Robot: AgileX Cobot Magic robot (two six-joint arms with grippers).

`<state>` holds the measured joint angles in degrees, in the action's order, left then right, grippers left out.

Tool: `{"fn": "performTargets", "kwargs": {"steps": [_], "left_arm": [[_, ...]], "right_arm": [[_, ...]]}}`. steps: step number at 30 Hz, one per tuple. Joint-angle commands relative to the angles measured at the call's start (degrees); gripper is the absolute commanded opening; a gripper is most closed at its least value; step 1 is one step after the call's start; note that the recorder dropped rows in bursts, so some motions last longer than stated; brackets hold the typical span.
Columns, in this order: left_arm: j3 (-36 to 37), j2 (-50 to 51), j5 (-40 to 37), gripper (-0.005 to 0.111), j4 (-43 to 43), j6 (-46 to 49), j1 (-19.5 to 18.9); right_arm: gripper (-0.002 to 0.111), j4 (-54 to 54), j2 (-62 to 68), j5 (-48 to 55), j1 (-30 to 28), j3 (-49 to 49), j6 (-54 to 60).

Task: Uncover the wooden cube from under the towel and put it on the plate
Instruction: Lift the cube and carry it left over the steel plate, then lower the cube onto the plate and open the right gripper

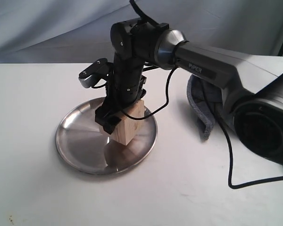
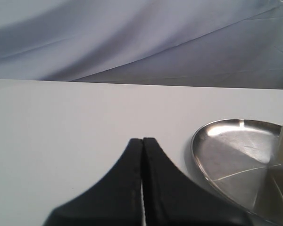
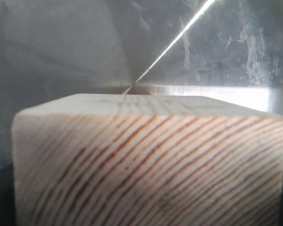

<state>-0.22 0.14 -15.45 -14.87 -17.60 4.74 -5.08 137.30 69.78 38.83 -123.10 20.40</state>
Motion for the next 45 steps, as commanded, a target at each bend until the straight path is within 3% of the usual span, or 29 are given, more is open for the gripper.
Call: {"fn": "performTargets", "kwargs": {"steps": [1,10,12,22,31,45], "left_arm": [[0.2,-0.1,0.7,0.000,0.4,0.0,-0.2],[0.2,-0.1,0.7,0.000,0.4,0.1,-0.2],[0.2,-0.1,0.7,0.000,0.4,0.1,-0.2],[0.2,-0.1,0.7,0.000,0.4,0.1,-0.2],[0.2,-0.1,0.7,0.000,0.4,0.0,-0.2],[0.2,-0.1,0.7,0.000,0.4,0.0,-0.2]], "right_arm": [[0.000,-0.3,0.3,-3.1,0.1,-1.0,-1.9],[0.000,-0.1,0.6,-5.0,0.1,-1.0,-4.8],[0.006,0.1,1.0,-5.0,0.1,-1.0,-4.8],[0.063,-0.7,1.6,-5.1,0.1,-1.0,-4.8],[0.094,-3.1,1.6,-5.3,0.1,-1.0,-4.8],[0.098,0.6,-7.1,-6.4,0.1,-1.0,-4.2]]}}
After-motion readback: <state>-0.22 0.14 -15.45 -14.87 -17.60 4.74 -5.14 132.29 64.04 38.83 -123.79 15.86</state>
